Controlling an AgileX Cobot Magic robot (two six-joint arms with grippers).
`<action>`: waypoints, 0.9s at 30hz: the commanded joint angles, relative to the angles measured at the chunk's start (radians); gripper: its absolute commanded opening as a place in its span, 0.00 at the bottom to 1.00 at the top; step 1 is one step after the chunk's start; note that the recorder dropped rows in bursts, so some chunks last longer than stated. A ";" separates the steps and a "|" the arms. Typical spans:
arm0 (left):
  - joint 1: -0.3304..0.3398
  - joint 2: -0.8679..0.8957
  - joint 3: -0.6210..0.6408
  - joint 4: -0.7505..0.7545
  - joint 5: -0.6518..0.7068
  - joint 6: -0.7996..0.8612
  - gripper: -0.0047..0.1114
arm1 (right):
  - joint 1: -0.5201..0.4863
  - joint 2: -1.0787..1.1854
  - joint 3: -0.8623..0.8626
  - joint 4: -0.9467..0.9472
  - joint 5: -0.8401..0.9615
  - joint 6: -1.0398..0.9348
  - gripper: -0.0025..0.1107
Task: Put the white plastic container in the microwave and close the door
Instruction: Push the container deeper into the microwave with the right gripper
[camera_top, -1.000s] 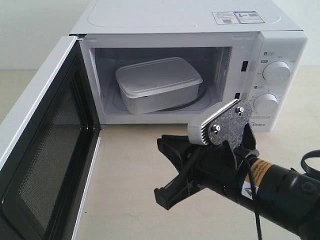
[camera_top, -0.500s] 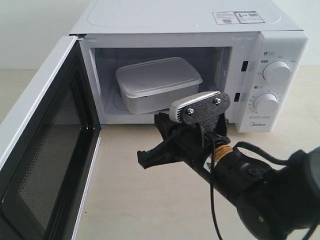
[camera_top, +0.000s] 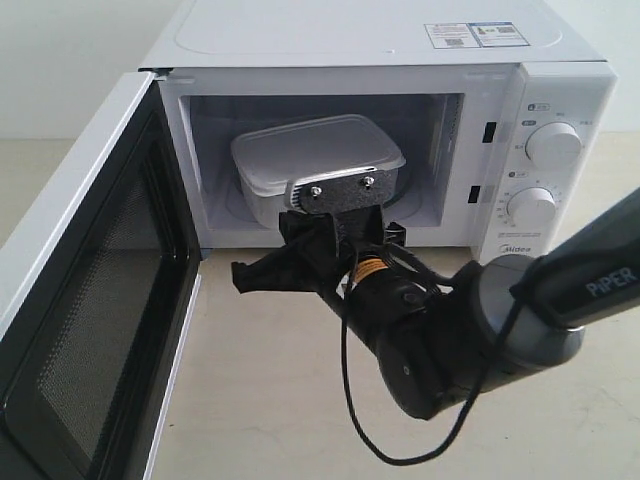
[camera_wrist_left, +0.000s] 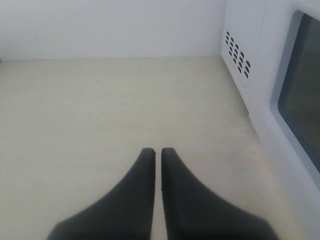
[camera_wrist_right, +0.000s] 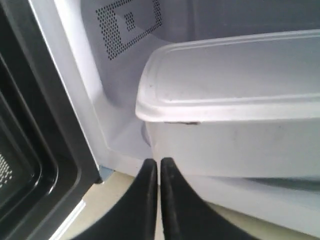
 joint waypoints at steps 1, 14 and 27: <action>-0.001 -0.002 0.004 -0.002 -0.003 0.003 0.08 | 0.000 0.035 -0.073 0.039 0.032 -0.019 0.02; -0.001 -0.002 0.004 -0.002 -0.003 0.003 0.08 | -0.074 0.113 -0.251 0.133 0.131 -0.115 0.02; -0.001 -0.002 0.004 -0.002 -0.003 0.003 0.08 | -0.085 0.104 -0.283 0.133 0.210 -0.120 0.02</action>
